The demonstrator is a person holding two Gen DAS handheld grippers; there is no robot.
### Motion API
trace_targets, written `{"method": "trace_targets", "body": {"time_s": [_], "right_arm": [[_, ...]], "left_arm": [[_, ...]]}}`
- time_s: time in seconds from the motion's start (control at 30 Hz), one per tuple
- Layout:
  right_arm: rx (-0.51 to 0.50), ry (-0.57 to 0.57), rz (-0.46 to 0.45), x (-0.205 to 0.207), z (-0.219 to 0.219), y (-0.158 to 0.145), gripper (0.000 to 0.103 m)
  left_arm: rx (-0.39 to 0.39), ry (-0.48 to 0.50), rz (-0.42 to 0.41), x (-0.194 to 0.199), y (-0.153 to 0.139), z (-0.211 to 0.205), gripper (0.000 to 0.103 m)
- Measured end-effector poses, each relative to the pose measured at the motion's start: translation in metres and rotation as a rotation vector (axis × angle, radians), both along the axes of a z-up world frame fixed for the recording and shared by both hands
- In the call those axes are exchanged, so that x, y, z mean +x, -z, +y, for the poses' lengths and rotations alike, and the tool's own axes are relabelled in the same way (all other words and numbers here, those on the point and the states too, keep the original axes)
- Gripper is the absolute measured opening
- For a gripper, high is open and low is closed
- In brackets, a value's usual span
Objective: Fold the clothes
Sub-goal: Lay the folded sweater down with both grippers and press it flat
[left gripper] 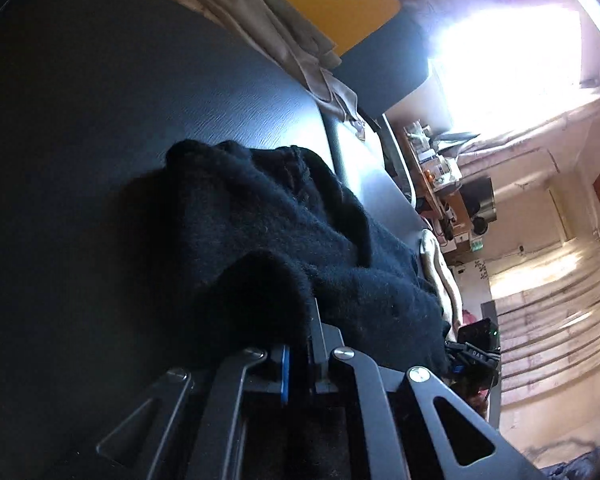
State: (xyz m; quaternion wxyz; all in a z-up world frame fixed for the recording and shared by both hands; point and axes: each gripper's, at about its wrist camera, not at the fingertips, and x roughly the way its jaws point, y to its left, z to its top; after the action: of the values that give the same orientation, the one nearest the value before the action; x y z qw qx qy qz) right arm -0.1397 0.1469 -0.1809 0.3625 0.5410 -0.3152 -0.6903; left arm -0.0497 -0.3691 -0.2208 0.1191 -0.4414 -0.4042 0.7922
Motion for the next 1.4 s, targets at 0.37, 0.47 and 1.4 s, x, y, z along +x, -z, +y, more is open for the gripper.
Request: {"method": "trace_targets", "body": {"time_s": [0.37, 0.47, 1.4], "right_arm": [[-0.102, -0.075, 0.027, 0.056, 0.008, -0.029, 0.057], [-0.070, -0.125, 0.067, 0.067, -0.004, -0.033, 0.057], [0.009, -0.157, 0.206, 0.060, -0.033, -0.073, 0.005]], "left_arm": [[0.020, -0.074, 0.089, 0.071, -0.026, 0.005, 0.027], [0.001, -0.051, 0.092, 0.076, -0.028, 0.009, 0.030], [0.160, 0.023, 0.245, 0.071, -0.072, 0.019, 0.004]]}}
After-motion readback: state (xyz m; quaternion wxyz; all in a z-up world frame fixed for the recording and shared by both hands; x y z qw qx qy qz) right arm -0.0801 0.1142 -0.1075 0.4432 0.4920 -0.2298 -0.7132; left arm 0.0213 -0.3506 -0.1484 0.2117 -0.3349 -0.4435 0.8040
